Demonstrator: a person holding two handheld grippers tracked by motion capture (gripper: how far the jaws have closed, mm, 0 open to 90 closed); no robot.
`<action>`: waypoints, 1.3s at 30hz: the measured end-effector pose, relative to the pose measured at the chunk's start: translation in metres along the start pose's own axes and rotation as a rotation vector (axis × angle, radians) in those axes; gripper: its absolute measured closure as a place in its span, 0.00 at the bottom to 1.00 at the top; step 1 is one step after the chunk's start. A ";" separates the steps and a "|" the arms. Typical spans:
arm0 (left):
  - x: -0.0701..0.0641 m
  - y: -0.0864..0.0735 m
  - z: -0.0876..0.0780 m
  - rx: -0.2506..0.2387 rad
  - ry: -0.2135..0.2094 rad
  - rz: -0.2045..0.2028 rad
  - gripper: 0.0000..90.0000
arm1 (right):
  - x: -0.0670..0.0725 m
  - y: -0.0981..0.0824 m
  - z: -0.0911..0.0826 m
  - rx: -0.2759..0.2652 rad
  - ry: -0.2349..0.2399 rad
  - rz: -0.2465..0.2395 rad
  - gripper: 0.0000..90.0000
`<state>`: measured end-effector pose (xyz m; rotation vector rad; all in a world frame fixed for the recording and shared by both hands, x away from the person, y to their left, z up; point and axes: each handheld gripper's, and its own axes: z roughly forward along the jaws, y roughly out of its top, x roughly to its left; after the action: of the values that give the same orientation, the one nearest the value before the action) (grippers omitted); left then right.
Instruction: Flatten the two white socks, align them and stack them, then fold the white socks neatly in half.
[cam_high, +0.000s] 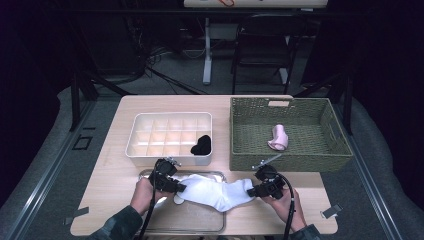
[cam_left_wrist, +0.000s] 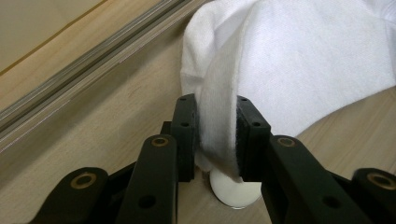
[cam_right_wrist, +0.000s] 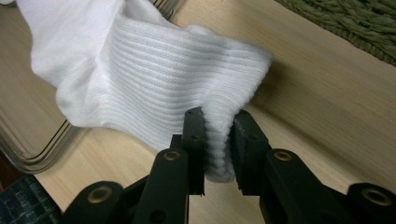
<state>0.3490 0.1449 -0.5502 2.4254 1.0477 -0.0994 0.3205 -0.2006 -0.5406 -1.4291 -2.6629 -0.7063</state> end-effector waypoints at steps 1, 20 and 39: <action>-0.001 0.000 0.000 -0.001 0.003 0.000 0.81 | 0.000 0.000 -0.001 -0.008 0.001 0.002 0.86; -0.002 0.001 0.002 -0.007 -0.009 0.016 0.87 | 0.001 -0.001 -0.014 -0.066 0.035 0.006 0.86; -0.011 0.002 0.006 -0.028 0.000 0.010 0.87 | 0.005 0.001 -0.039 -0.132 0.079 -0.023 0.86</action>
<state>0.3437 0.1330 -0.5520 2.4051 1.0306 -0.0816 0.3112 -0.2118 -0.5045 -1.3700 -2.6205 -0.9365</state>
